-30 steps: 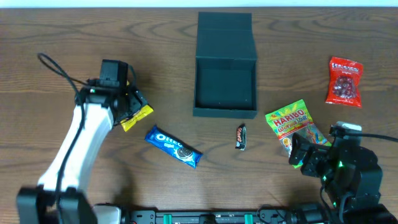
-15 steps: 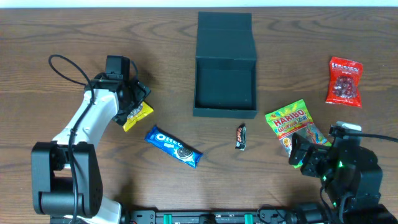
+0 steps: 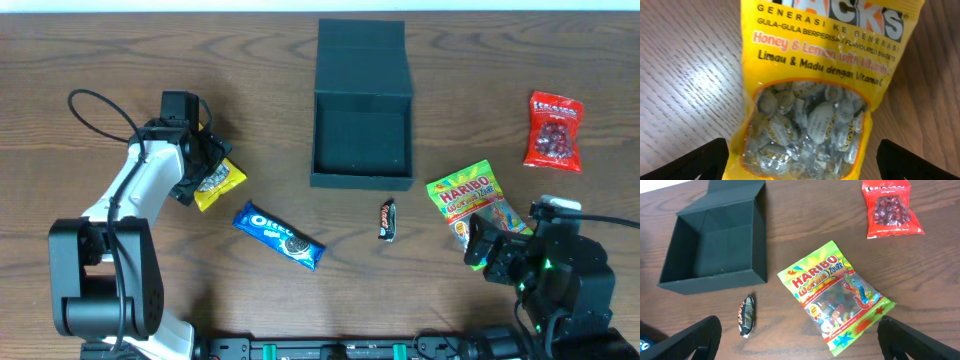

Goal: Pack container
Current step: 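Grasp the yellow Hacks candy bag with the left gripper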

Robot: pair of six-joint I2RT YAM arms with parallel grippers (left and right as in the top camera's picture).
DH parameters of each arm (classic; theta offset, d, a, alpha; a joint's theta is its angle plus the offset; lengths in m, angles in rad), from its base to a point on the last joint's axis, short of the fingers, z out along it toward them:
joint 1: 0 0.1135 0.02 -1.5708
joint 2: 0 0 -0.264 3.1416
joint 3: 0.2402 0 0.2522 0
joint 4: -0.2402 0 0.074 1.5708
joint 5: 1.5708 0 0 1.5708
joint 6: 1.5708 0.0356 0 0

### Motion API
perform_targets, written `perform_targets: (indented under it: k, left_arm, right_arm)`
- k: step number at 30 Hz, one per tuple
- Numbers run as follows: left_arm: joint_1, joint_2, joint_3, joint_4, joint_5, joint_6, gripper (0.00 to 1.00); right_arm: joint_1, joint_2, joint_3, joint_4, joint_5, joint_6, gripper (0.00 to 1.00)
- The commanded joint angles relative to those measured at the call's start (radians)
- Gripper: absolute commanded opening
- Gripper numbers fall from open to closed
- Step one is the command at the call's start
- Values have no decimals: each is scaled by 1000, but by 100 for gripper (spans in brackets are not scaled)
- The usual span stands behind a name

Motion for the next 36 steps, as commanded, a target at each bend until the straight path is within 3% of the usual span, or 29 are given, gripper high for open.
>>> perform_targets:
  k: [1, 17, 21, 22, 24, 32, 36]
  left_arm:
    - [3, 10, 10, -7, -37, -11, 96]
    - [1, 83, 10, -21, -25, -11, 96]
    - [1, 83, 10, -24, -24, -11, 100]
    - [1, 83, 10, -25, -25, -11, 92]
    - [1, 83, 10, -26, -24, -11, 86]
    - [1, 83, 10, -35, -24, -11, 74]
    - [1, 83, 10, -45, -24, -10, 62]
  right_arm:
    - [4, -4, 3, -1, 0, 3, 99]
    - [4, -4, 3, 0, 0, 3, 99]
    - [4, -4, 3, 0, 0, 3, 99]
    - [4, -4, 3, 0, 0, 3, 99]
    - [4, -4, 3, 0, 0, 3, 99]
    - [4, -4, 3, 1, 0, 3, 99]
    - [4, -4, 3, 3, 0, 3, 99]
